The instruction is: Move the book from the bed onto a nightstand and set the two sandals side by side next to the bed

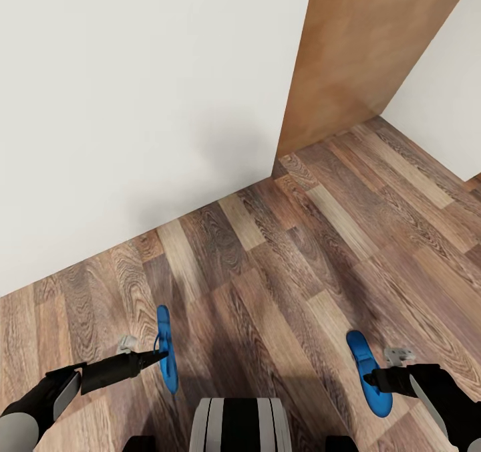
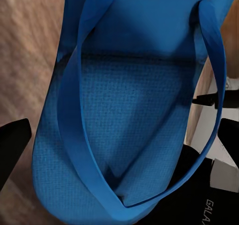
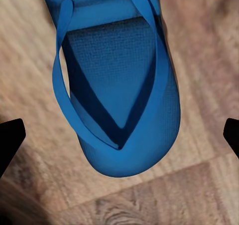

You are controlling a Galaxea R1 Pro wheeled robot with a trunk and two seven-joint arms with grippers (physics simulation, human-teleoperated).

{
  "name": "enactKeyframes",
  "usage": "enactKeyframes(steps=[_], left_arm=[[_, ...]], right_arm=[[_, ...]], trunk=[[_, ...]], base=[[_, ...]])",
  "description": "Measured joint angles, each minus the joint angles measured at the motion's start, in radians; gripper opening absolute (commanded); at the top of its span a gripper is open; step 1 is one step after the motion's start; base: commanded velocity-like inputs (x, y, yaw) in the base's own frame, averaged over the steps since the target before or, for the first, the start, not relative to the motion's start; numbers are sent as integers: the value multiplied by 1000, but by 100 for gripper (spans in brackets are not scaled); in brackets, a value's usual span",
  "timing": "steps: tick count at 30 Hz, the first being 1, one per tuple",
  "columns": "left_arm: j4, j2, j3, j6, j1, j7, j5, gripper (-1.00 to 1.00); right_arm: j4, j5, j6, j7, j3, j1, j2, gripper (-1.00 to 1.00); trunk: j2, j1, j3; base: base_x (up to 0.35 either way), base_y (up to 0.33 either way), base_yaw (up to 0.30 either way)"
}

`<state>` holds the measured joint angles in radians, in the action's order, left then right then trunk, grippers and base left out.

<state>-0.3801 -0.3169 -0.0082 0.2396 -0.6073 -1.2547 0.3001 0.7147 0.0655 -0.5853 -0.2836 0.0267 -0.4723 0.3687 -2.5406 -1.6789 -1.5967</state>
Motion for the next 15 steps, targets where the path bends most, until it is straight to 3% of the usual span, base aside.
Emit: enactKeyframes(steps=[15], left_arm=[[0,2,-1,-1,0,2,6,-100]], right_arm=[[13,-2,4,1,4,0,-5,100]], trunk=[[0,0,0]], base=[[0,0,0]])
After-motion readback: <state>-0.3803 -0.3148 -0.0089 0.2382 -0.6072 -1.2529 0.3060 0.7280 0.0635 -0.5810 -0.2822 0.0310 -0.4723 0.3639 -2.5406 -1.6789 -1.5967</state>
